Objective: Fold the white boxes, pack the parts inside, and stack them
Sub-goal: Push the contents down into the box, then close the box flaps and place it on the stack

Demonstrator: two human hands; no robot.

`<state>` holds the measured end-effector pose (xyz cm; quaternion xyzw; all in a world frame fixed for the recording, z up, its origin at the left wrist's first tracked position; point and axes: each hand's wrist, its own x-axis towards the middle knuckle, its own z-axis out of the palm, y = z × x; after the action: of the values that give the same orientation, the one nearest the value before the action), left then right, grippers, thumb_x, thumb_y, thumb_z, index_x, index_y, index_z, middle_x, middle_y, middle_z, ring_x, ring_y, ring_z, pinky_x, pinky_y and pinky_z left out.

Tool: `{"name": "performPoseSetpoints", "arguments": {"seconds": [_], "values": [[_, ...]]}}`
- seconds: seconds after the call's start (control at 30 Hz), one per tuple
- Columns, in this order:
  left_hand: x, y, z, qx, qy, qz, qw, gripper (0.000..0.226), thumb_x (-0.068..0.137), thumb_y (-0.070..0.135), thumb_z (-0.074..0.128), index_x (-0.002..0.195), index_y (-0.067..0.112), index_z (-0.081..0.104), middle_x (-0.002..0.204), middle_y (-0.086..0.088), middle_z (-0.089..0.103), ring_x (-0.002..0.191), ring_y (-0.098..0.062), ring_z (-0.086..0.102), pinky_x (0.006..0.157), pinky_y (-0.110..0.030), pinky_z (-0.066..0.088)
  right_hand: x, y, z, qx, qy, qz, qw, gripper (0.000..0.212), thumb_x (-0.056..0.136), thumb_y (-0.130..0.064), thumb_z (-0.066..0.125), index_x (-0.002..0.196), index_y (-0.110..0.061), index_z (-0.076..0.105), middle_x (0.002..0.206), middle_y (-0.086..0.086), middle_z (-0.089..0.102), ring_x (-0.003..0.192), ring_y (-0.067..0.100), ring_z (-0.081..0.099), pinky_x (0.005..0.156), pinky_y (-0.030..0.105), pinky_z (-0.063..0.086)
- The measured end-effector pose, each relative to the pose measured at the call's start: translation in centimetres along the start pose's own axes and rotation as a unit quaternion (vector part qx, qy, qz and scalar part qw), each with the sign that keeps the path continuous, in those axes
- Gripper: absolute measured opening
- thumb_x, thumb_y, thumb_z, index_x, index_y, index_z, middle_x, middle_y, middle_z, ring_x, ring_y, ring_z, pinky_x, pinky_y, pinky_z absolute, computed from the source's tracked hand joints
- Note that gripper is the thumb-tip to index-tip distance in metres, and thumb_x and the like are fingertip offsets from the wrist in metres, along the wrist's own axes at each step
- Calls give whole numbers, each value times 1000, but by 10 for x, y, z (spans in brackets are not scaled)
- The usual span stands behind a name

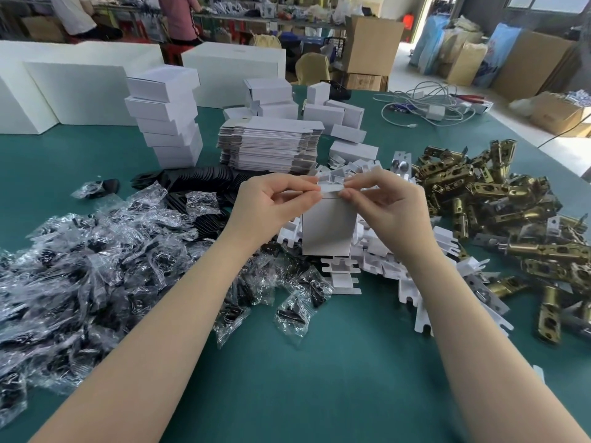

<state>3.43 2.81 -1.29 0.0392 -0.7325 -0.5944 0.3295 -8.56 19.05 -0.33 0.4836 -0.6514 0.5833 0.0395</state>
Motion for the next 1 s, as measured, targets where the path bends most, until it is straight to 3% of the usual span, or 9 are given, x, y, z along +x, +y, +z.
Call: {"name": "performPoseSetpoints", "arguments": {"seconds": [0.2,0.4,0.47,0.57,0.67,0.77,0.9,0.97,1.0], "values": [[0,1,-4,39,-19,25,999,18,83,9,77,88,26,76,103,13,71,82,3,70,69,-8,49,-1,4,-5,-15,-20,-2,1000,22,79,-13,80,87,-32,71,99,-18,68,95,1,69,80,19,56],[-1,1,2,160,-36,40,986,14,87,21,75,88,34,69,111,22,64,100,-2,67,82,-31,59,-2,8,2,-26,-33,49,998,26,80,-17,82,87,-33,62,100,-11,67,90,13,71,81,38,59],[0,3,3,251,-47,58,965,10,91,24,68,98,30,64,111,20,62,100,-4,61,85,-39,57,-7,12,10,-84,-32,28,996,27,85,-24,76,99,-34,56,106,-18,61,91,12,67,79,38,58],[3,6,3,330,-103,53,937,34,95,25,60,128,34,57,118,17,53,111,-2,48,97,-31,45,-19,19,23,-85,-50,33,995,50,88,-26,71,127,-40,42,122,-38,46,102,8,61,83,39,56],[3,10,6,393,-144,-5,908,56,97,34,56,149,32,36,128,4,41,113,-12,48,95,-27,39,-24,27,26,-97,-78,56,991,79,81,-40,70,145,-46,25,124,-39,44,98,-4,57,82,23,51],[2,21,11,429,-109,9,897,53,94,42,59,143,27,46,125,2,47,108,-12,50,87,-27,39,-25,33,25,-103,-86,65,989,93,76,-55,67,151,-46,14,110,-15,60,76,-4,54,67,14,44],[0,46,6,411,-46,19,910,42,93,36,63,131,20,56,109,15,56,94,-6,57,71,-13,42,-28,35,26,-20,-49,77,996,70,83,-66,57,142,-59,20,107,-12,67,93,1,66,78,18,53],[3,64,-17,283,59,-6,957,42,94,32,62,133,18,55,120,19,57,100,-4,61,75,-10,48,-28,36,25,-5,-14,85,996,59,85,-71,49,138,-60,24,106,-12,68,97,1,66,82,15,51],[7,78,-33,150,131,-11,980,36,96,30,61,129,18,56,122,15,62,103,-6,65,80,-16,52,-28,37,25,-9,-5,89,996,60,86,-72,47,140,-54,27,105,-13,68,98,2,66,84,14,50]]}}
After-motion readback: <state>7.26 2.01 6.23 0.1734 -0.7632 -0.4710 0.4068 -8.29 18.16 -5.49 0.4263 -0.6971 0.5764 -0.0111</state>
